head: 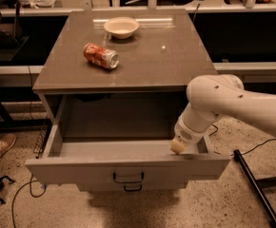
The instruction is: Open top drawer
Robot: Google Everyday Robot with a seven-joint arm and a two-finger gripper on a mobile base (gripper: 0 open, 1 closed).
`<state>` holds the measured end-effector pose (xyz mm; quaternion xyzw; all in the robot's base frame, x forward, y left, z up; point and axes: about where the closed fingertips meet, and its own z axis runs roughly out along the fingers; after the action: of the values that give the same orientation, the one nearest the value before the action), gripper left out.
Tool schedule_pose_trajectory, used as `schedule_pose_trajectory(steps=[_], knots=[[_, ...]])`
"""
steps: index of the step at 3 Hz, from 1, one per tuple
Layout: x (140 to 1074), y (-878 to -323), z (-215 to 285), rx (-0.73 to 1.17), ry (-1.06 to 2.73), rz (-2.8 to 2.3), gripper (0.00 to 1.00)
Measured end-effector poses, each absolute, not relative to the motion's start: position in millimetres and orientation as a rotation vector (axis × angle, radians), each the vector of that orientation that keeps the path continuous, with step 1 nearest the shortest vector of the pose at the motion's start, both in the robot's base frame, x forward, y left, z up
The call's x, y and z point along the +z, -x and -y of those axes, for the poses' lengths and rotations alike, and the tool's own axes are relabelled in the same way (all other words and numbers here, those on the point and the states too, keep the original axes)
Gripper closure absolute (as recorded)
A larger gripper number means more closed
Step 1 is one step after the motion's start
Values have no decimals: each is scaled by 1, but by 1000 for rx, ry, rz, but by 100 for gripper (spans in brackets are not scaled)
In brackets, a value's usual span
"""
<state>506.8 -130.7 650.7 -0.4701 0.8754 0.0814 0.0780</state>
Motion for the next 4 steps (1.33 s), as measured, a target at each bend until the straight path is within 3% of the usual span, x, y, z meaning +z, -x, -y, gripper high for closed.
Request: schedule_pose_trajectory(steps=[3, 4], knots=[[646, -453, 150, 263, 1252, -2712, 100], [646, -453, 153, 288, 1235, -2695, 76]])
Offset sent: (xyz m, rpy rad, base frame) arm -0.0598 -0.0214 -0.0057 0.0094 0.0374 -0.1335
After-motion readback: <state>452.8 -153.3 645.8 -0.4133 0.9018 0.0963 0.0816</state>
